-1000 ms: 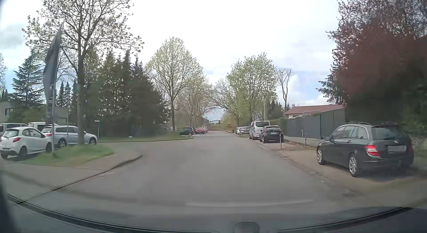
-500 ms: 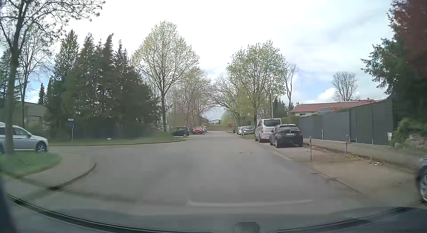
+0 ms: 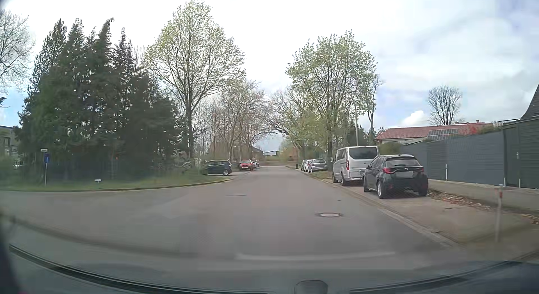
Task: Follow the waypoints while adhering to traffic rules and regulations
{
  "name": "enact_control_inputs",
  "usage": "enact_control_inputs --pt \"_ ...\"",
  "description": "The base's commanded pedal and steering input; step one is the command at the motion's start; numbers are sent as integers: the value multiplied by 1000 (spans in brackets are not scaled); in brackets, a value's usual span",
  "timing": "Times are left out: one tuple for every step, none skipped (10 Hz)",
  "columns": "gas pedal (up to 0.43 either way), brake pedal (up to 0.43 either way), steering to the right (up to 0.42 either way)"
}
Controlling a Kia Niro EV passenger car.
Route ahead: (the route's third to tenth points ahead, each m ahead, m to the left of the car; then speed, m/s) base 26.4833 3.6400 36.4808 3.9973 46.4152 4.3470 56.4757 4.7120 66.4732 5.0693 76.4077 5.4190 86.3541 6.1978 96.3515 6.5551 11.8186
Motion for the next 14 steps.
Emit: enact_control_inputs --pt "130 0 -3" --pt "130 0 -3" --pt "150 0 -3" --pt "150 0 -3" --pt "157 0 -3" --pt "157 0 -2" --pt "157 0 -3" --pt "157 0 -2" --pt "157 0 -3" --pt "157 0 -2" --pt "157 0 -3" --pt "157 0 -3" --pt "157 0 -2" --pt "157 0 -2"
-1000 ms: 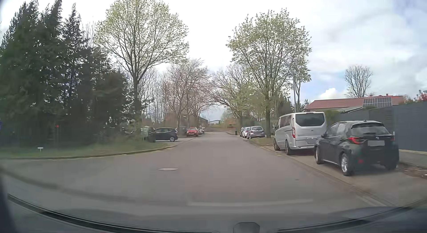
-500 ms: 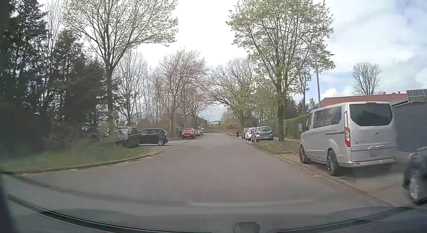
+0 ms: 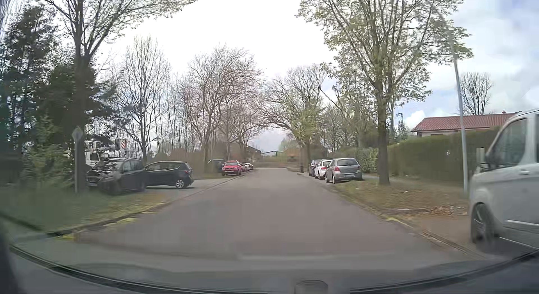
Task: Follow the waypoints while adhering to traffic rules and regulations
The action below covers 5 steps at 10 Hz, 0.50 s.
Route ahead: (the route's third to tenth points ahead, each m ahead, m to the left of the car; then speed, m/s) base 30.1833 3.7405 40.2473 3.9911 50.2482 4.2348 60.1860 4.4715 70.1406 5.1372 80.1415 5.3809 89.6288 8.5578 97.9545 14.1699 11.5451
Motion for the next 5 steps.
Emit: enact_control_inputs --pt "157 0 -2" --pt "157 0 -2" --pt "157 0 -2" --pt "157 0 -2" --pt "157 0 -2"
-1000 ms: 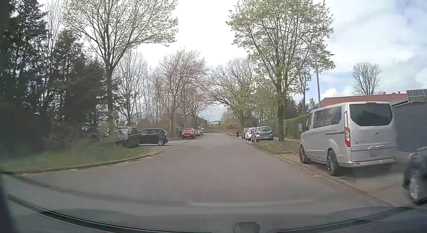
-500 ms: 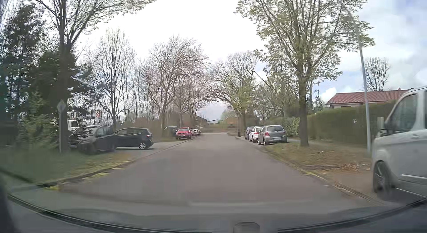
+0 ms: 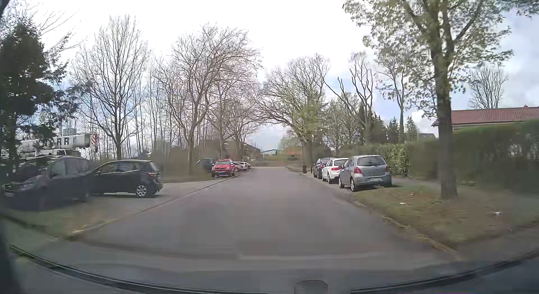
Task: Follow the waypoints while adhering to traffic rules and regulations
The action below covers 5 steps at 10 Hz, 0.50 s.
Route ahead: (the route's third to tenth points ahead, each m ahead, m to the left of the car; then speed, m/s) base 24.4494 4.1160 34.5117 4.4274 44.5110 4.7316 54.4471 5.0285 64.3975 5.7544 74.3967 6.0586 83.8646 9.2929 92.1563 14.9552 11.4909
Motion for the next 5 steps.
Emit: enact_control_inputs --pt "157 0 -3" --pt "157 0 -3" --pt "157 0 -3" --pt "157 0 -3" --pt "157 0 -3"
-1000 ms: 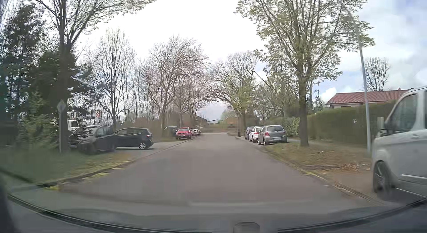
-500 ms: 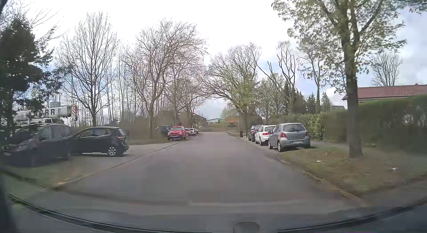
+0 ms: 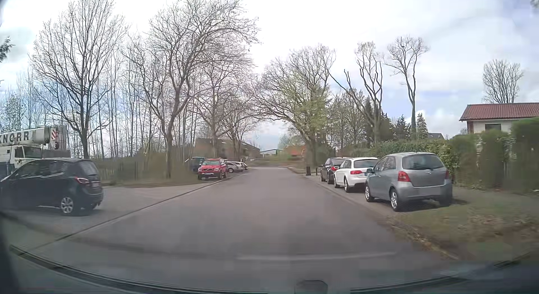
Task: Follow the waypoints while adhering to traffic rules and regulations
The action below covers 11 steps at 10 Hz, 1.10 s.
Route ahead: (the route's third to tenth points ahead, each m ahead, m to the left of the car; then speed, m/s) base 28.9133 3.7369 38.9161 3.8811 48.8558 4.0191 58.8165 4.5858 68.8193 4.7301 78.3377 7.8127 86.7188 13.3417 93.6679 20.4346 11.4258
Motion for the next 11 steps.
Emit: enact_control_inputs --pt "157 0 -4" --pt "157 0 -6" --pt "150 0 -7" --pt "150 0 -7" --pt "150 0 -7" --pt "150 0 -7" --pt "150 0 -7" --pt "150 0 -7" --pt "150 0 -7" --pt "150 0 -6" --pt "150 0 -4"
